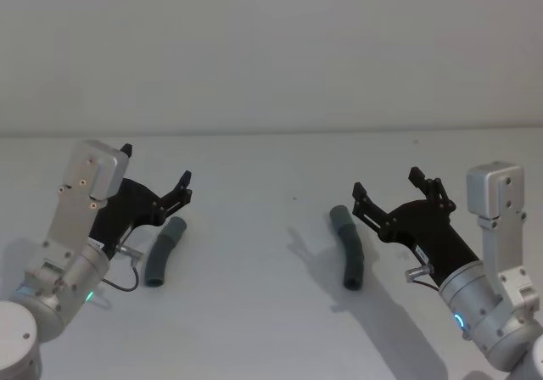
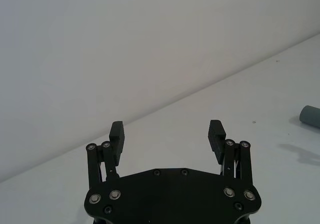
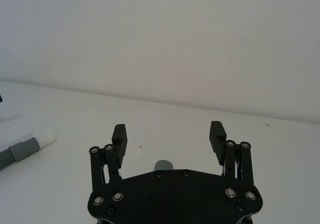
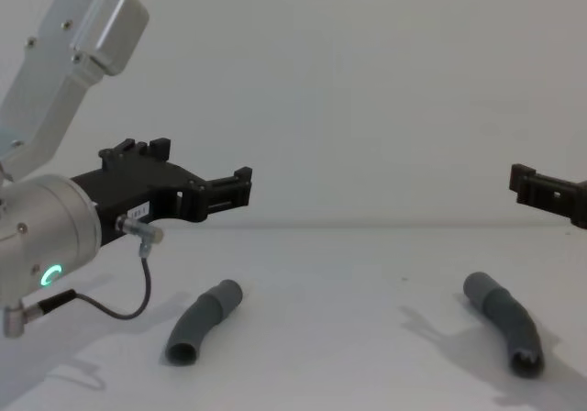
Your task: Use both hands to pick up one end of the pipe from the table, align the ends, and insert them.
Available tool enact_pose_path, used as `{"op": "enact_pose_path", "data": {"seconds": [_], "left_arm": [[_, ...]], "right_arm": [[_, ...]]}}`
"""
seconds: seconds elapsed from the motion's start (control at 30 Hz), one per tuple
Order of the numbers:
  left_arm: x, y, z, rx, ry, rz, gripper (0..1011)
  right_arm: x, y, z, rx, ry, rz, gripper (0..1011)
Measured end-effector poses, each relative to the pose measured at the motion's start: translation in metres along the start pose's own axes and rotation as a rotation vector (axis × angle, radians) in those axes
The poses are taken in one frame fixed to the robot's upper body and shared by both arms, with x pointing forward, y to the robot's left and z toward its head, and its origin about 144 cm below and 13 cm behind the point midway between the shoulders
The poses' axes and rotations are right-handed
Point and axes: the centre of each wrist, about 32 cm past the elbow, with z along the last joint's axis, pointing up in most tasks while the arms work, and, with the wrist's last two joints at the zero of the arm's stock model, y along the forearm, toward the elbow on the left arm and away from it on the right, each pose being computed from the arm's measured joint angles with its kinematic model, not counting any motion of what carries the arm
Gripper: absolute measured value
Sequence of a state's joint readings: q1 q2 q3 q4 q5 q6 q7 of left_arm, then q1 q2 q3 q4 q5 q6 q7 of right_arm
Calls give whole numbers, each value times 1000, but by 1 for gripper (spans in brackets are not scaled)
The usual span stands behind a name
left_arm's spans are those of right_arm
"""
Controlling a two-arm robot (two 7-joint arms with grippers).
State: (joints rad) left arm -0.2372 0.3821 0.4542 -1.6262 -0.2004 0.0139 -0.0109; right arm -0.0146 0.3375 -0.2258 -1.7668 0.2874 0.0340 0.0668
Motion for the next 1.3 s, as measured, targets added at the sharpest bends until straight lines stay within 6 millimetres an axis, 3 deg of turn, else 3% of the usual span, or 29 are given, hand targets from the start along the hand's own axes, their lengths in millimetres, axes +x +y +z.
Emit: {"op": "enact_pose_path", "data": {"seconds": [1.3], "left_arm": [[0, 0, 0, 0, 0, 0, 1001]], "right_arm": [[0, 0, 0, 0, 0, 0, 1004]]}}
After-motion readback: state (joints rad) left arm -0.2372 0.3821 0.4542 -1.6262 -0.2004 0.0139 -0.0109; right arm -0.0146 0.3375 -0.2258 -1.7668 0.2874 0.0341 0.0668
